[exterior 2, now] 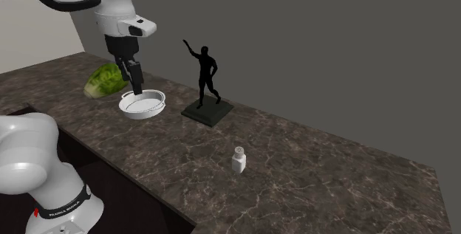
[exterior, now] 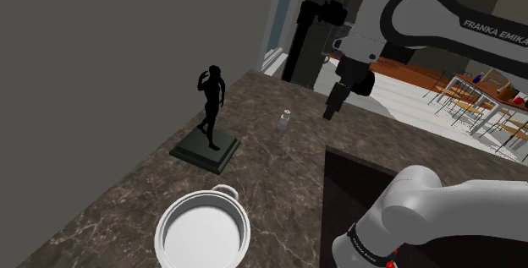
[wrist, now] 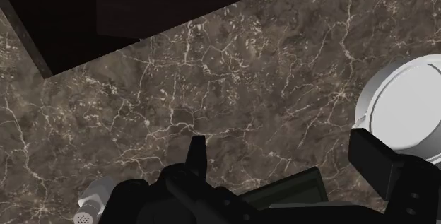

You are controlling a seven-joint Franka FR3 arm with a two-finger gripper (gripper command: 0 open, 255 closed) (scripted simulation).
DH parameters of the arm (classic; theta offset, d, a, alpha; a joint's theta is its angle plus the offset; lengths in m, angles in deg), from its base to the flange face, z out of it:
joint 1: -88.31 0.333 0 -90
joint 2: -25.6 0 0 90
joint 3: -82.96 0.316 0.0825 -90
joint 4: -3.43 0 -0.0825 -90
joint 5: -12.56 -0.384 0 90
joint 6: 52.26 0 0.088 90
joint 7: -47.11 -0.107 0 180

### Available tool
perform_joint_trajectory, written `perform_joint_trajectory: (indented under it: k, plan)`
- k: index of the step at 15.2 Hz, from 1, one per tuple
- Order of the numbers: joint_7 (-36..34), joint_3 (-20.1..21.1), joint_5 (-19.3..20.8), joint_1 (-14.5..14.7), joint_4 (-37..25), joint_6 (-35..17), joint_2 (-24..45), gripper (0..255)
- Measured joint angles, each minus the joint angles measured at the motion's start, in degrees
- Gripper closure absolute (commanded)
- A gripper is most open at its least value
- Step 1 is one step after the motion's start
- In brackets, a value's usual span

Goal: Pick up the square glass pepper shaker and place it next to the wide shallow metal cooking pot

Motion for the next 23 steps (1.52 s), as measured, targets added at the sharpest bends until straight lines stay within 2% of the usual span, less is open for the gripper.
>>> perform_joint_trajectory:
  k: [5, 12, 23]
  plan:
    - [2.2, -1.2, 1.8, -0.5, 0.7, -4.2, 4.4, 0]
    - [7.5, -4.4, 5.8, -1.9, -2.1, -13.0, 17.6, 0]
    - [14.4, -8.3, 9.4, -3.8, -13.1, -23.6, 41.0, 0]
